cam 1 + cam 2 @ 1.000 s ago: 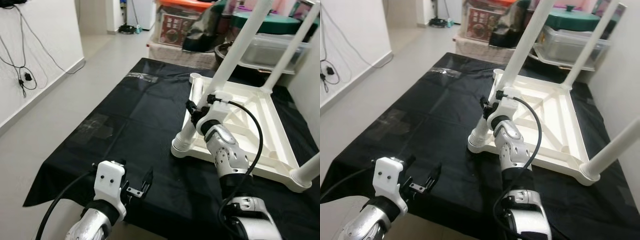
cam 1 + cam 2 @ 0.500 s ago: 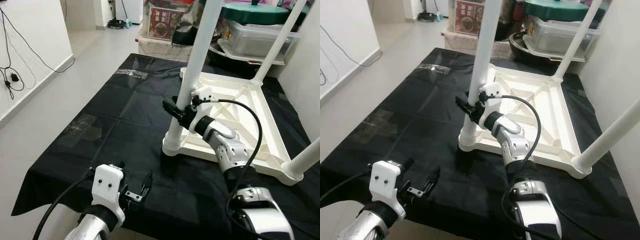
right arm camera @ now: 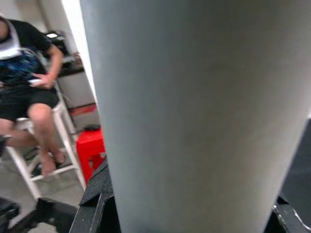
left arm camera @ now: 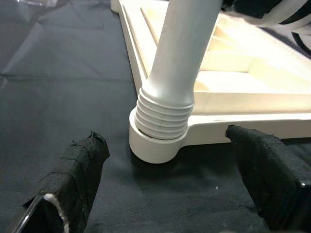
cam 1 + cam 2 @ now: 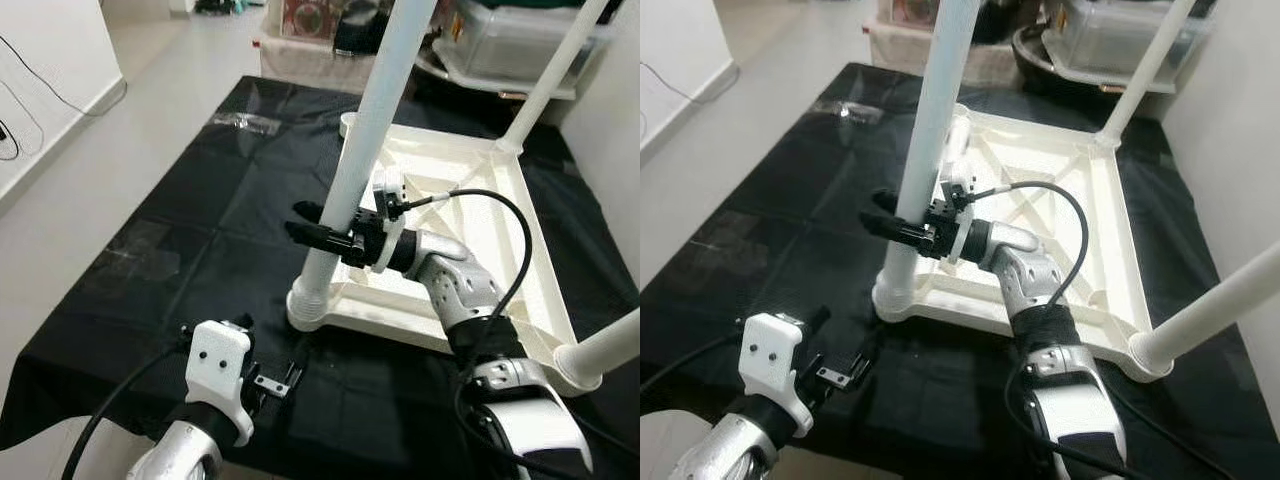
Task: Building children table
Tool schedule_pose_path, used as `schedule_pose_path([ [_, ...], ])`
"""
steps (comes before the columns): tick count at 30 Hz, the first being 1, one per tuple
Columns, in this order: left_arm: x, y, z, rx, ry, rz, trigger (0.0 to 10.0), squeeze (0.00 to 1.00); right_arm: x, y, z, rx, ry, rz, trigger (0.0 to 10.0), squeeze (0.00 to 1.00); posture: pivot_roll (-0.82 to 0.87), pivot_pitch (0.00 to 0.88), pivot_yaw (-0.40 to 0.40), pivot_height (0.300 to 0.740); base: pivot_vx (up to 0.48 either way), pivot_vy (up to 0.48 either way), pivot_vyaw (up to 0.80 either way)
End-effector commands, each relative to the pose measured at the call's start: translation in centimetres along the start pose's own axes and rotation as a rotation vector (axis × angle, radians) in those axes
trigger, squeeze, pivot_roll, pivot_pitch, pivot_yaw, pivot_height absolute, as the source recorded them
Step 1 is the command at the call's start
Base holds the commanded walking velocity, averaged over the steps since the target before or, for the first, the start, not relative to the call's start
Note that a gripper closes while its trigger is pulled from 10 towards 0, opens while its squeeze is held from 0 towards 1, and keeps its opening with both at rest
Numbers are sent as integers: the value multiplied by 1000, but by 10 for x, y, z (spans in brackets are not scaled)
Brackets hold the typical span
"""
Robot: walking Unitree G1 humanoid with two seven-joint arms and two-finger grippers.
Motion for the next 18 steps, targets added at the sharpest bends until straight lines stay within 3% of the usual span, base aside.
schedule_pose_path([
  [1, 2, 0, 2, -10, -5, 2, 10000, 0, -5, -68, 0, -176, 16, -216, 10000, 0, 149, 246, -89, 740, 0, 0, 0],
  [6, 1, -1, 0, -11, -3, -2, 10000, 0, -8, -73, 4, -221, 21, -87, 10000, 0, 146, 235, -91, 740, 0, 0, 0],
  [14, 0, -2, -1, -12, -2, -4, 10000, 0, -12, -78, 7, -274, -4, -33, 10000, 0, 140, 218, -85, 740, 0, 0, 0],
  [18, 1, -2, -4, -5, -9, -3, 10000, 0, -6, -87, 8, -319, -132, -24, 10000, 0, 134, 196, -83, 740, 0, 0, 0],
])
Point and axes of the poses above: a point about 5 cm out from each wrist's last joint towards the gripper, its own z axis pointing back from the gripper into the wrist, its own y axis along the axis of the wrist's last joint, x = y × z, the point moved 2 cm from there along -z, pointing out of the wrist towards the gripper, and after that the axes turned 10 degrees about -z, right-handed, at the moved point
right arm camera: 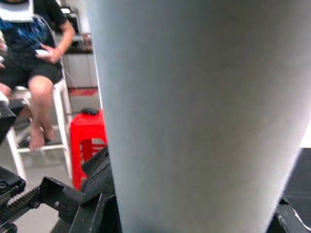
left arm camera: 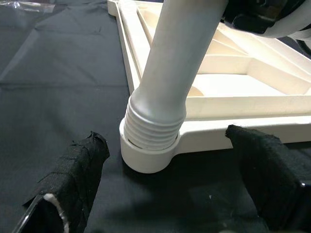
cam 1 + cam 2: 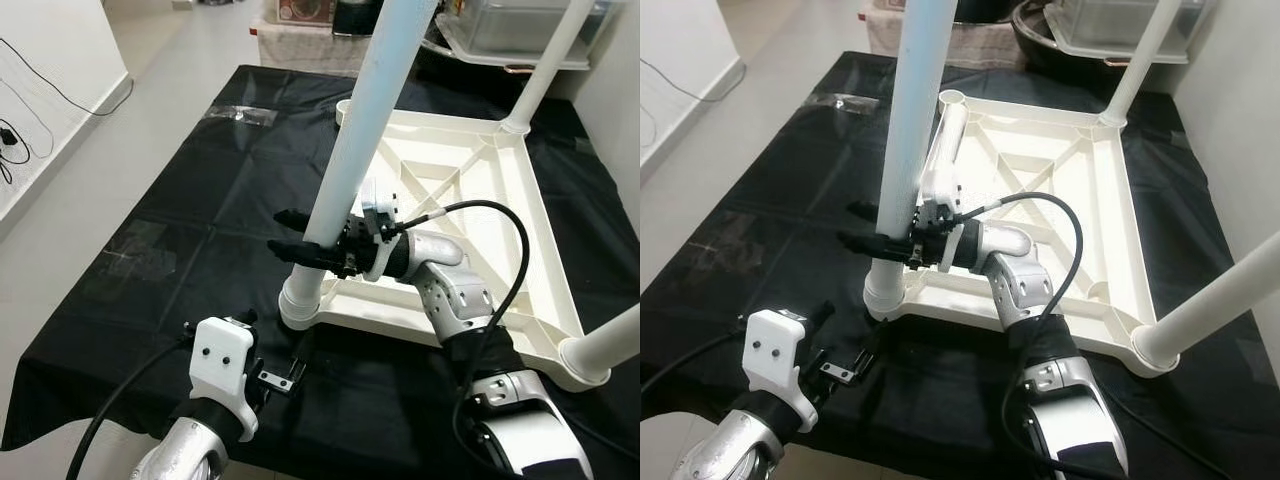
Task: Building children table
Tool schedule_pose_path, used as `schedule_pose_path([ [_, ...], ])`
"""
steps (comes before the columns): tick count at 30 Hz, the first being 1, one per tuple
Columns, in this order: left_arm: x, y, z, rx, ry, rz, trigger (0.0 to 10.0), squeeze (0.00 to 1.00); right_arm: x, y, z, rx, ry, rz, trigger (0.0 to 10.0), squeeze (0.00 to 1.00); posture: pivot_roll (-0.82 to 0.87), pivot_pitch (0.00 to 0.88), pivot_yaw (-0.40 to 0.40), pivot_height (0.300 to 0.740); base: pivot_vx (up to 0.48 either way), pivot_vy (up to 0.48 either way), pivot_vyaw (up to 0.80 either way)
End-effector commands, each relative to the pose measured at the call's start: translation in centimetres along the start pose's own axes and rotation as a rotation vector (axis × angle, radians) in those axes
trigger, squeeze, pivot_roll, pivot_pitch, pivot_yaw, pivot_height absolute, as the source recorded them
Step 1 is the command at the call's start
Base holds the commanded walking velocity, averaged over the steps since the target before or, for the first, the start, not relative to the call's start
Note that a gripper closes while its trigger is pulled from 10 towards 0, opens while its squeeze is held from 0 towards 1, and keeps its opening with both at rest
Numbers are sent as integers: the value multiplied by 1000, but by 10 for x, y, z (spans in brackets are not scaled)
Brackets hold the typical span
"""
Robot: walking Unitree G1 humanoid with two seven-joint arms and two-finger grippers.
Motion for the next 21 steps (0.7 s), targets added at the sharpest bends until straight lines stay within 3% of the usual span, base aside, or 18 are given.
schedule_pose_path([
  [1, 2, -5, -2, -15, -7, 3, 10000, 0, -2, -84, 9, -276, -153, -241, 10000, 0, 133, 191, -84, 740, 0, 0, 0],
  [7, 3, -5, -3, -12, -8, 3, 10000, 0, 4, -87, 4, -263, -231, -272, 10000, 0, 134, 182, -89, 740, 0, 0, 0],
  [10, 1, -5, -3, -9, -3, 1, 10000, 0, 15, -84, -1, -194, -351, -322, 10000, 0, 136, 177, -92, 740, 0, 0, 0],
  [21, 1, -6, -3, -10, -2, 2, 10000, 0, 26, -86, 6, -185, -558, -290, 10000, 0, 123, 181, -88, 740, 0, 0, 0],
])
Point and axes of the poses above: a point about 5 cm out from each wrist's last joint towards the gripper, its own z axis pointing back from the gripper into the wrist, its own y axis along the axis of the wrist's last joint, x = y × z, the point moved 2 cm from there along -z, pointing out of the wrist towards the gripper, and after that the axes turned 10 degrees about -z, right-handed, at the moved point
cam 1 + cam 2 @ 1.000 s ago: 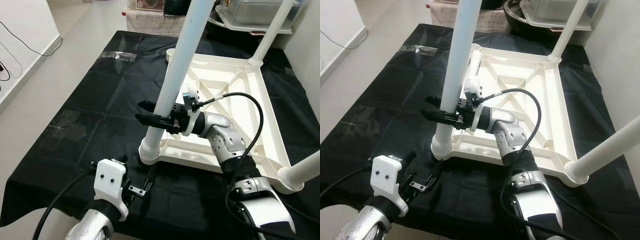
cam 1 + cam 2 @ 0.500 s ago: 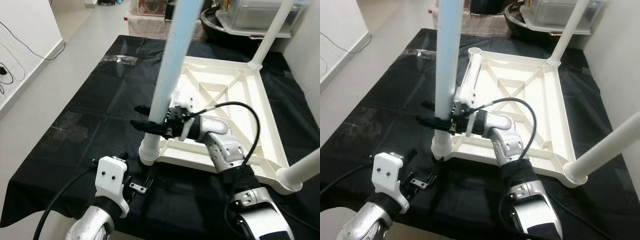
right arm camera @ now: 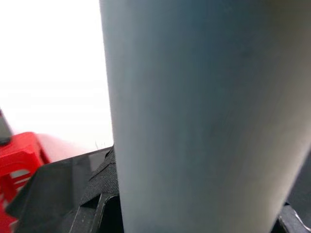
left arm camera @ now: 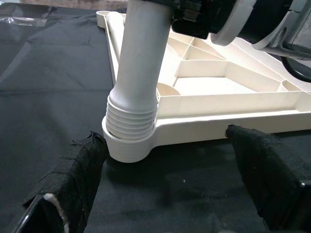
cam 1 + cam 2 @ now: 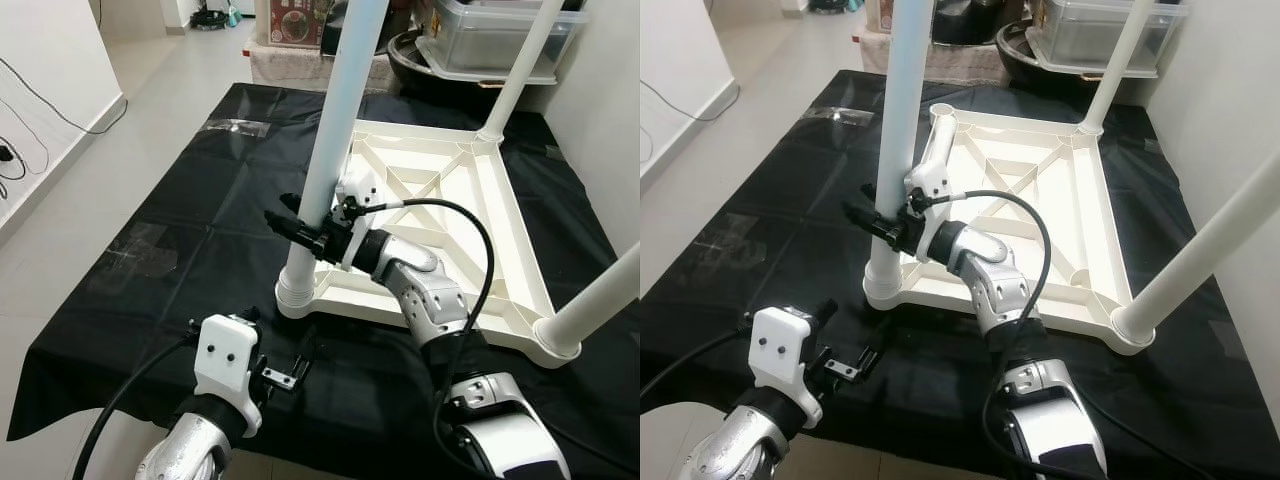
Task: Building children table
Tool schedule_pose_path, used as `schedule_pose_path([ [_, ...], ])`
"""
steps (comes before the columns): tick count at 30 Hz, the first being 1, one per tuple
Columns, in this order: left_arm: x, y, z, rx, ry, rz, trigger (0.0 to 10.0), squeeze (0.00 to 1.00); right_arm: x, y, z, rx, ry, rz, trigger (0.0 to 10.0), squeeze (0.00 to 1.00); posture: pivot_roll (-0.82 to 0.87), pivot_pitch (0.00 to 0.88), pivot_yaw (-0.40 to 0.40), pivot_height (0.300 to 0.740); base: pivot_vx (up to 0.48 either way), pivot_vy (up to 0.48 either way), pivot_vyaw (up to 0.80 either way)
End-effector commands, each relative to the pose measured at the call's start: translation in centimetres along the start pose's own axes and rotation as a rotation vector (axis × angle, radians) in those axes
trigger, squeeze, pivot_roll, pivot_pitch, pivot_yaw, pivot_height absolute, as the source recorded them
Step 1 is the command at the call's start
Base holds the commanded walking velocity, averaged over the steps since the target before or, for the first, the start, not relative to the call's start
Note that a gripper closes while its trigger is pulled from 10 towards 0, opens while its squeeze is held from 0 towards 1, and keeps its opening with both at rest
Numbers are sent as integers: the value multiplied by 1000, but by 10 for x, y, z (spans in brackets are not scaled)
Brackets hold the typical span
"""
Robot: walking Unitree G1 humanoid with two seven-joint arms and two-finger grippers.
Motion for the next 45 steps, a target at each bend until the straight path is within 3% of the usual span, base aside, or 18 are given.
schedule_pose_path([
  [1, 1, -3, 0, -12, 0, 1, 10000, 0, 11, -70, 20, -267, -129, -104, 10000, 0, 123, 181, -88, 740, 0, 0, 0],
  [5, 0, -2, 0, -7, 1, 2, 10000, 0, -5, -70, 16, -268, -54, -89, 10000, 0, 128, 183, -89, 740, 0, 0, 0],
  [10, 0, -2, 1, -8, 1, 0, 10000, 0, -6, -66, 10, -236, -106, -50, 10000, 0, 127, 188, -87, 740, 0, 0, 0],
  [18, 1, -2, -1, -6, 3, 0, 10000, 0, 19, -62, 10, -183, -406, -54, 10000, 0, 127, 190, -89, 740, 0, 0, 0],
  [24, 1, -2, -1, -6, 3, -1, 10000, 0, 12, -64, 12, -211, -340, -32, 10000, 0, 127, 191, -89, 740, 0, 0, 0],
  [27, 1, -3, -1, -10, 1, -3, 10000, 0, -11, -69, 10, -270, -149, 47, 10000, 0, 126, 190, -87, 740, 0, 0, 0],
  [29, 1, -3, -1, -10, 2, -3, 10000, 0, -6, -68, 9, -274, -202, 80, 10000, 0, 126, 192, -87, 740, 0, 0, 0],
  [30, 1, -3, -2, -10, 3, -3, 10000, 0, 5, -66, 9, -266, -315, 68, 10000, 0, 126, 192, -87, 740, 0, 0, 0],
  [31, 1, -3, -2, -10, 3, -3, 10000, 0, 5, -66, 9, -266, -315, 68, 10000, 0, 126, 192, -87, 740, 0, 0, 0],
  [33, 0, -3, -2, -9, 5, -3, 10000, 0, 20, -61, 11, -254, -473, 64, 10000, 0, 128, 193, -88, 740, 0, 0, 0],
  [38, 0, -4, -1, -10, 5, -4, 10000, 0, 16, -58, 6, -243, -436, 39, 10000, 0, 129, 190, -86, 740, 0, 0, 0],
  [41, -1, -4, -1, -11, 5, -6, 10000, 0, 6, -64, 6, -304, -352, 35, 10000, 0, 128, 189, -86, 740, 0, 0, 0],
  [45, -2, -5, -1, -10, 8, -9, 10000, 0, 5, -70, 9, -355, -330, 0, 10000, 0, 129, 187, -86, 740, 0, 0, 0],
])
Point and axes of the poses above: a point about 5 cm out from each wrist's last joint towards the gripper, its own z axis pointing back from the gripper into the wrist, its own y axis along the axis of the wrist's last joint, x = y × z, the point moved 2 cm from there along -z, pointing out of the wrist towards the gripper, and after that the axes turned 10 degrees about -z, right-handed, at the moved point
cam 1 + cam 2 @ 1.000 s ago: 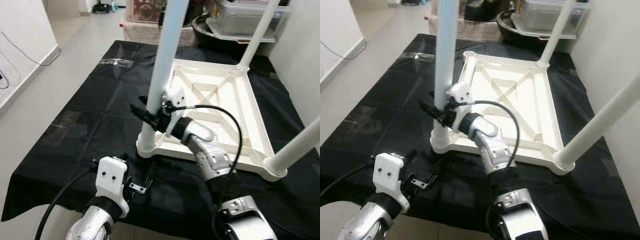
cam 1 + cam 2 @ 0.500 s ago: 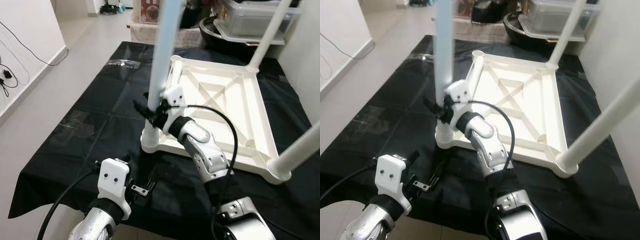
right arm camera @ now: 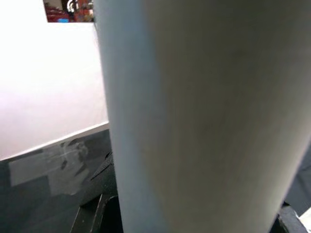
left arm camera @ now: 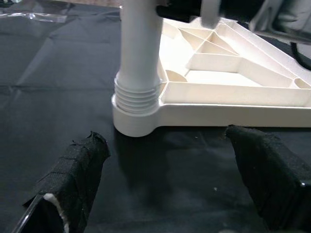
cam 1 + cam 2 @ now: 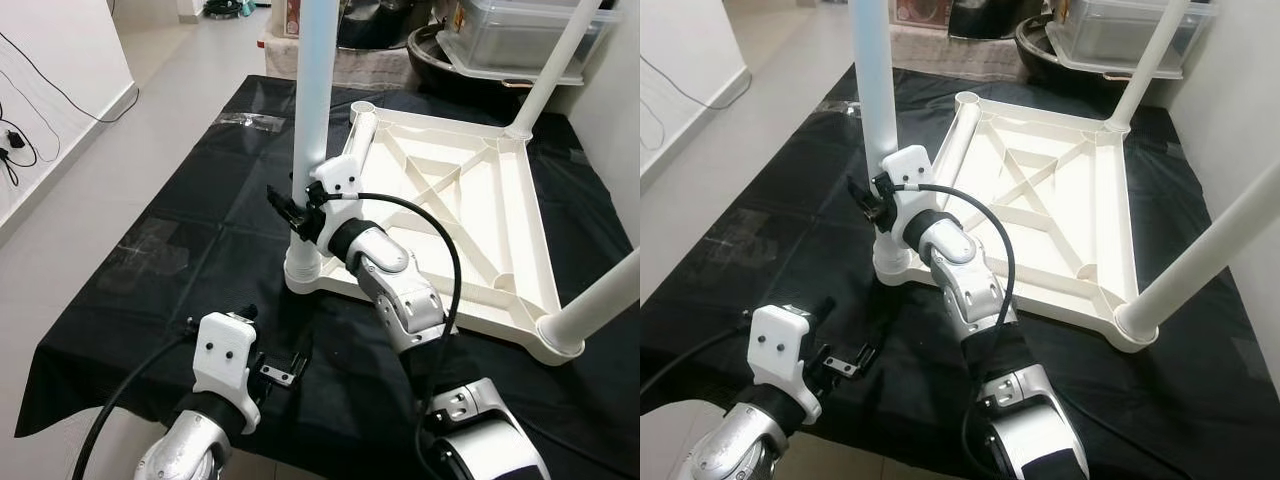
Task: Building children table
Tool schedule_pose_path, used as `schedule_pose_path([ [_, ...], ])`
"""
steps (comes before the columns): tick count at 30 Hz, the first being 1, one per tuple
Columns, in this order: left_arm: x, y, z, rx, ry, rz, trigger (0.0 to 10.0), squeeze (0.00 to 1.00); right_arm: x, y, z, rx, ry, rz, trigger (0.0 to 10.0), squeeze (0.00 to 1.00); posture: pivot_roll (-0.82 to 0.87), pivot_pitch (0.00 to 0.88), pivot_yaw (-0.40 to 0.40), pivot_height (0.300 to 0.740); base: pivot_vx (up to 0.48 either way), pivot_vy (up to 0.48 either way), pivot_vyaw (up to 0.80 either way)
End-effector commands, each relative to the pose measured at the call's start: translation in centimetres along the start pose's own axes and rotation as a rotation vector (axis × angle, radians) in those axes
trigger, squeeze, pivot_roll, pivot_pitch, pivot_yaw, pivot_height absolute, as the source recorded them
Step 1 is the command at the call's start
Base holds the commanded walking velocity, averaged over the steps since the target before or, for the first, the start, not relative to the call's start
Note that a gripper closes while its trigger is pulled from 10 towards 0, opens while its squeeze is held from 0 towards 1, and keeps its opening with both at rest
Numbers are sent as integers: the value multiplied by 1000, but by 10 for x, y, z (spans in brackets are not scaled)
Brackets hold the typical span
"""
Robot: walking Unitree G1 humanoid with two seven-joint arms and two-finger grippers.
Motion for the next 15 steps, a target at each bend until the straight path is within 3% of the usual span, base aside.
schedule_pose_path([
  [1, -1, -6, 1, -24, -1, -2, 10000, 0, 8, -88, 22, -388, -52, -108, 10000, 0, 129, 187, -86, 740, 0, 0, 0],
  [5, -2, -7, 0, -24, 2, -4, 10000, 0, 24, -92, 25, -415, -167, -108, 10000, 0, 128, 181, -85, 740, 0, 0, 0],
  [8, -4, -8, -1, -22, 7, -9, 10000, 0, 52, -86, 30, -329, -456, -204, 10000, 0, 126, 179, -85, 740, 0, 0, 0],
  [12, -5, -8, -2, -21, 8, -10, 10000, 0, 56, -86, 32, -310, -511, -222, 10000, 0, 125, 175, -86, 740, 0, 0, 0],
  [15, -6, -8, -2, -20, 11, -16, 10000, 0, 54, -89, 37, -276, -570, -290, 10000, 0, 128, 173, -84, 740, 0, 0, 0],
])
Point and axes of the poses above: a point about 5 cm out from each wrist's last joint towards the gripper, its own z axis pointing back from the gripper into the wrist, its own y axis along the axis of the wrist's last joint, x = y × z, the point moved 2 cm from there along -z, pointing out of the wrist towards the gripper, and after that the axes turned 10 degrees about -z, right-handed, at the moved point
